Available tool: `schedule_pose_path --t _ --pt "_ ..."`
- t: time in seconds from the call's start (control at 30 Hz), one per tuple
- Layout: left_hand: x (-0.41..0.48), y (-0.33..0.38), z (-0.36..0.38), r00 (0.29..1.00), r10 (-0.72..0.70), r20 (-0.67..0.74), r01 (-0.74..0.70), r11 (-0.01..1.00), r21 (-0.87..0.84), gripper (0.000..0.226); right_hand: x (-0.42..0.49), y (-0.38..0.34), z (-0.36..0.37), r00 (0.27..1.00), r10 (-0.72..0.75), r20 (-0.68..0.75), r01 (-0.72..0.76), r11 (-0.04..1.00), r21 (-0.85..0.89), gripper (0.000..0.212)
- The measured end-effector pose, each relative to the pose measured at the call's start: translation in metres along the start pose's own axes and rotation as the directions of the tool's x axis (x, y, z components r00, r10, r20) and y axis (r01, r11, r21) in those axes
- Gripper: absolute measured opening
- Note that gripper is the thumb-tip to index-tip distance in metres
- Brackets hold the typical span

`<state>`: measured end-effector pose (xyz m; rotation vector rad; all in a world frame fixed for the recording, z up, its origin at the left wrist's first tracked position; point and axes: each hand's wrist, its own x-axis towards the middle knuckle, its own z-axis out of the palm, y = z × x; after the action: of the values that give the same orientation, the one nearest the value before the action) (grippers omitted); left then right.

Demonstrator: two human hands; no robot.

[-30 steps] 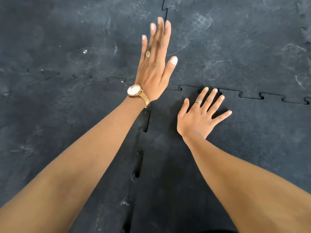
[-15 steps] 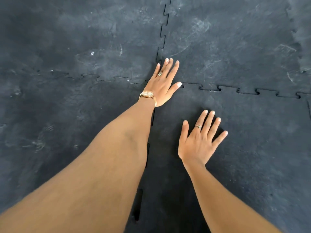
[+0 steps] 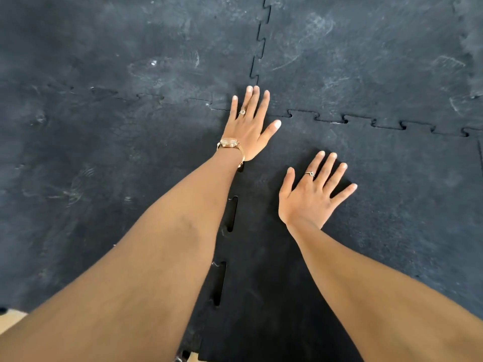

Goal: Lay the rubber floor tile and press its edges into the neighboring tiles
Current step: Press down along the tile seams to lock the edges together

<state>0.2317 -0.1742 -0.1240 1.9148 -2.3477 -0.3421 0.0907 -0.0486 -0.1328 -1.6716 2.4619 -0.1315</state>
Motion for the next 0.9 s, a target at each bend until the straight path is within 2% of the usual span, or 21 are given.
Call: schedule_pose_path --t 0.07,0.1,0.13,0.17,0.23,0.27,0.37,0.4,0.47,0.5,0.6,0.7,0.73,0.77,0.83,0.9 --pt "-0.001 0.003 -0.01 0.999 -0.032 0.041 0.039 0.981 -0.19 0.069 -0.002 0.0 -0.001 1.0 -0.013 -0.003 0.013 1.0 0.0 0.071" --pt "-0.002 0.006 -0.02 0.997 -0.072 0.016 0.074 0.942 -0.326 0.069 -0.002 -0.001 0.0 1.0 -0.019 -0.006 0.019 1.0 -0.002 0.071" --pt "-0.006 0.009 -0.032 0.994 -0.096 -0.058 0.061 0.898 -0.435 0.069 -0.001 -0.001 0.0 1.0 -0.016 -0.004 0.016 1.0 0.0 0.071" --pt "-0.012 0.016 -0.044 0.981 -0.084 -0.175 -0.014 0.868 -0.496 0.069 -0.001 -0.001 0.0 1.0 -0.01 0.0 0.01 1.0 0.004 0.071" --pt "-0.033 0.033 -0.049 0.939 -0.029 -0.342 -0.166 0.834 -0.526 0.07 -0.001 -0.001 0.0 1.0 -0.011 0.001 0.011 1.0 -0.002 0.071" --pt "-0.045 0.041 -0.04 0.942 0.001 -0.335 -0.187 0.832 -0.522 0.072 -0.001 0.0 -0.001 1.0 -0.012 0.0 0.012 1.0 -0.005 0.07" --pt "-0.07 0.045 0.009 0.983 0.126 -0.134 -0.166 0.922 -0.349 0.076 -0.001 0.001 -0.001 1.0 -0.02 0.003 0.02 1.0 0.001 0.069" --pt "-0.069 0.042 0.017 0.985 0.116 -0.124 -0.156 0.908 -0.389 0.076 -0.001 0.0 0.0 1.0 -0.024 0.001 0.024 1.0 -0.003 0.068" --pt "-0.068 0.038 0.006 0.992 -0.004 -0.126 -0.078 0.765 -0.639 0.077 -0.001 0.0 0.0 1.0 -0.02 0.008 0.02 1.0 0.009 0.067" --pt "-0.067 0.036 -0.002 0.989 -0.043 -0.141 -0.071 0.703 -0.708 0.077 -0.001 -0.001 0.0 1.0 -0.019 0.01 0.019 1.0 0.014 0.066" --pt "-0.069 0.035 -0.002 0.988 -0.06 -0.142 -0.077 0.605 -0.792 0.078 0.0 0.0 -0.001 1.0 -0.021 0.013 0.021 1.0 0.011 0.065" --pt "-0.075 0.042 -0.021 0.966 -0.211 -0.146 -0.043 0.429 -0.902 0.084 -0.002 0.001 -0.002 0.999 -0.028 0.015 0.028 1.0 0.01 0.065" --pt "-0.078 0.045 -0.032 0.95 -0.254 -0.183 -0.078 0.375 -0.924 0.085 -0.002 0.0 -0.002 0.999 -0.031 0.017 0.031 1.0 0.006 0.065" --pt "-0.083 0.049 -0.042 0.93 -0.27 -0.251 -0.143 0.364 -0.92 0.084 -0.002 0.0 -0.002 0.999 -0.027 0.019 0.026 1.0 0.006 0.065" --pt "-0.096 0.052 -0.042 0.898 -0.247 -0.365 -0.246 0.406 -0.88 0.081 -0.001 0.001 -0.001 1.0 -0.015 0.015 0.015 1.0 0.003 0.065" --pt "-0.109 0.046 -0.025 0.934 -0.129 -0.332 -0.216 0.537 -0.815 0.081 -0.001 0.002 -0.001 1.0 -0.017 0.019 0.017 1.0 -0.005 0.065"
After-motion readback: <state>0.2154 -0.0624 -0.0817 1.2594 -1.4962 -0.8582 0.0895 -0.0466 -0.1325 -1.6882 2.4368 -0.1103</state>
